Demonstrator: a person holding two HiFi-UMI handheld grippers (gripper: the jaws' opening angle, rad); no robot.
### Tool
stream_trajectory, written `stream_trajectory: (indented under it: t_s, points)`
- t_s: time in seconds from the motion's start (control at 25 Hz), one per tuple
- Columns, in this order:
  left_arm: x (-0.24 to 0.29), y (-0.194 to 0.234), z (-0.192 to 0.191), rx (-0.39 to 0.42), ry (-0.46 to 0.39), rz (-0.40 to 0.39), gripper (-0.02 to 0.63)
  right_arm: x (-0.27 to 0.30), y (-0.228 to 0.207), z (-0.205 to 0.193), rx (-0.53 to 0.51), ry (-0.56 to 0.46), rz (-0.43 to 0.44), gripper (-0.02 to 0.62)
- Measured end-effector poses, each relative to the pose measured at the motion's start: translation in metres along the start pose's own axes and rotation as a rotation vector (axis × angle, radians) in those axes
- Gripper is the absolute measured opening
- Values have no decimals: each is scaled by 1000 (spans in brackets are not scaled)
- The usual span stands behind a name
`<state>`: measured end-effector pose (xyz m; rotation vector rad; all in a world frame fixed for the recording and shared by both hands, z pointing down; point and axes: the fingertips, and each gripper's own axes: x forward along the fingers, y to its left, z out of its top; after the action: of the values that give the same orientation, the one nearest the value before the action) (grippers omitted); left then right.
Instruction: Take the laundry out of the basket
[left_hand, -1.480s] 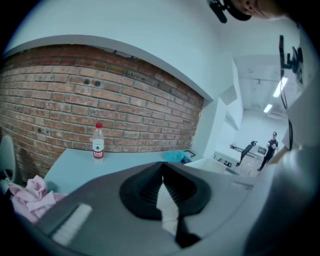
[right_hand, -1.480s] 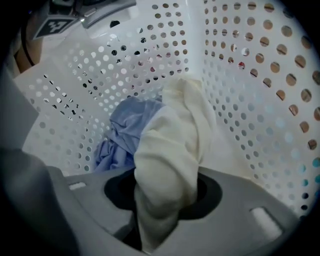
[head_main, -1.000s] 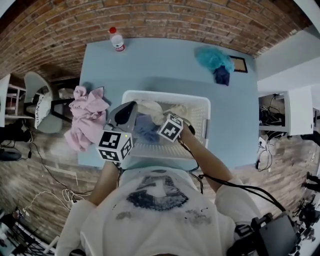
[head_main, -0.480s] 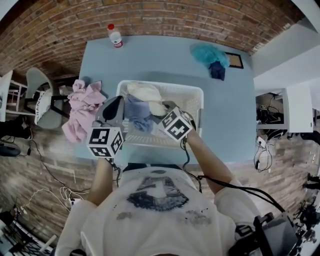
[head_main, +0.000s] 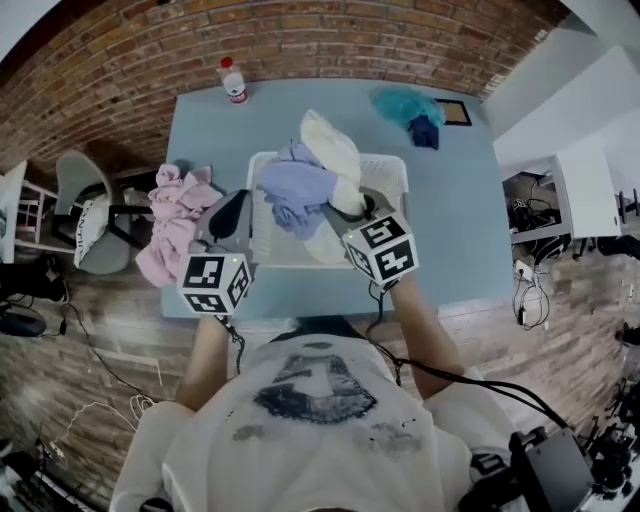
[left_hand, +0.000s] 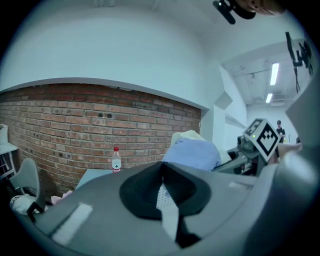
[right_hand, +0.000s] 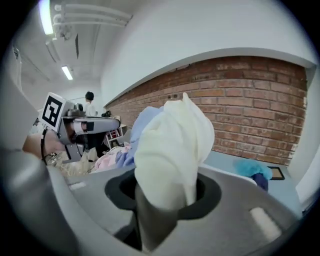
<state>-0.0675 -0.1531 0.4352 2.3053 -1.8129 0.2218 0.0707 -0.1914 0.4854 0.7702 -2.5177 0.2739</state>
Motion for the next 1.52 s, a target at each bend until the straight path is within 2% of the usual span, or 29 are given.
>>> stream_trajectory:
  t_s: [0.32,0.68,1.08,1.52]
  points:
    - [-45,-10,12,30,-55,-42,-8,-58,34,32,68,-176,-140,163]
    - [-91,-12,10,63,-95,-46,-8,-98,69,43,110,-294,-244,163]
    - [-115,-9,5,47,-105,-50,-8,-113,93,45,101,-314,-268,163]
    - [-119,-14,10,60,-110,-51,-8,-121,94,44,113,-322,-270,163]
